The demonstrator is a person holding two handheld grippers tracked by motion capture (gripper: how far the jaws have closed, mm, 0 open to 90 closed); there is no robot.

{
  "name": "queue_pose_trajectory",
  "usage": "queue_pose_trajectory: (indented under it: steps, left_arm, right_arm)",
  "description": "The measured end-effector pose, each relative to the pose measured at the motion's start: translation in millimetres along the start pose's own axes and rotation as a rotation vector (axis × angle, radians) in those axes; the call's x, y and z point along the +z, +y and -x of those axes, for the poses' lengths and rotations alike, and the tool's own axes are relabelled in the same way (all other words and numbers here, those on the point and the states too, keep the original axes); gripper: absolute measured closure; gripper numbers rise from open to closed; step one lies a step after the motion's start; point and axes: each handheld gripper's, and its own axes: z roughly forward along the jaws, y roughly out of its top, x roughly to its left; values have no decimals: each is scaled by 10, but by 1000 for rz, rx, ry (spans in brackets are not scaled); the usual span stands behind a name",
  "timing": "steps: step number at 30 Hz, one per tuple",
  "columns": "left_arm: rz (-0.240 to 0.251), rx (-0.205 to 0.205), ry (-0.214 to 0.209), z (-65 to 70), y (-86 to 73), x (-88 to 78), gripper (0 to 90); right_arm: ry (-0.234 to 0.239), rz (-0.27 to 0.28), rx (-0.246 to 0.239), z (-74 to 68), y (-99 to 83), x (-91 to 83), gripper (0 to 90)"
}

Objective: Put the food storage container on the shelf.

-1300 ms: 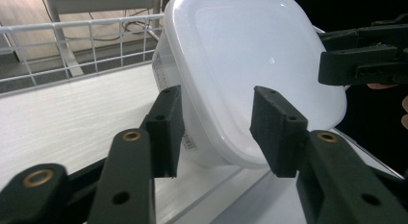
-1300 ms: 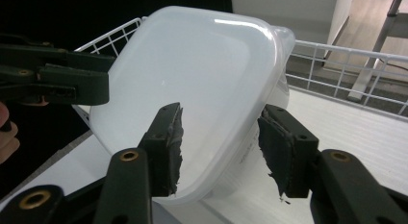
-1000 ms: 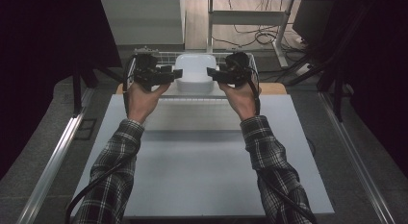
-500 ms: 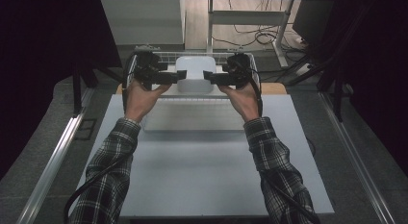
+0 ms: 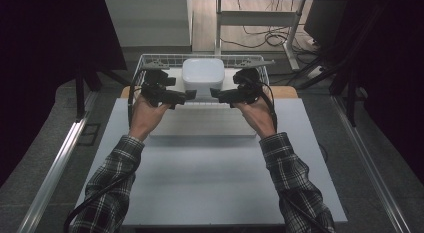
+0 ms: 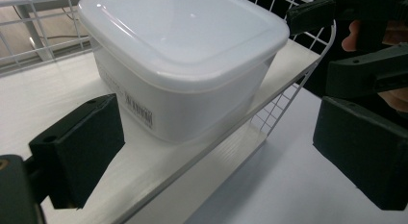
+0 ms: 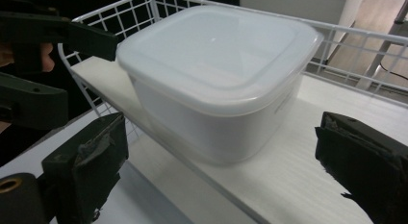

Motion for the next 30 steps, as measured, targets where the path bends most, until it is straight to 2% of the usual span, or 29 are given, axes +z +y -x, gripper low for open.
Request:
queue_pose_trajectory:
  steps: [12, 18, 30]
  left_arm:
    - [-14, 65, -10, 90, -190, -37, 33]
    - [-18, 91, -8, 140, -292, -44, 25]
    - [-36, 95, -25, 179, -484, -87, 19]
  right_arm:
    - [5, -37, -60, -87, -181, 1, 20]
    - [19, -45, -69, -113, -248, -30, 20]
    - [41, -56, -75, -165, -389, -102, 18]
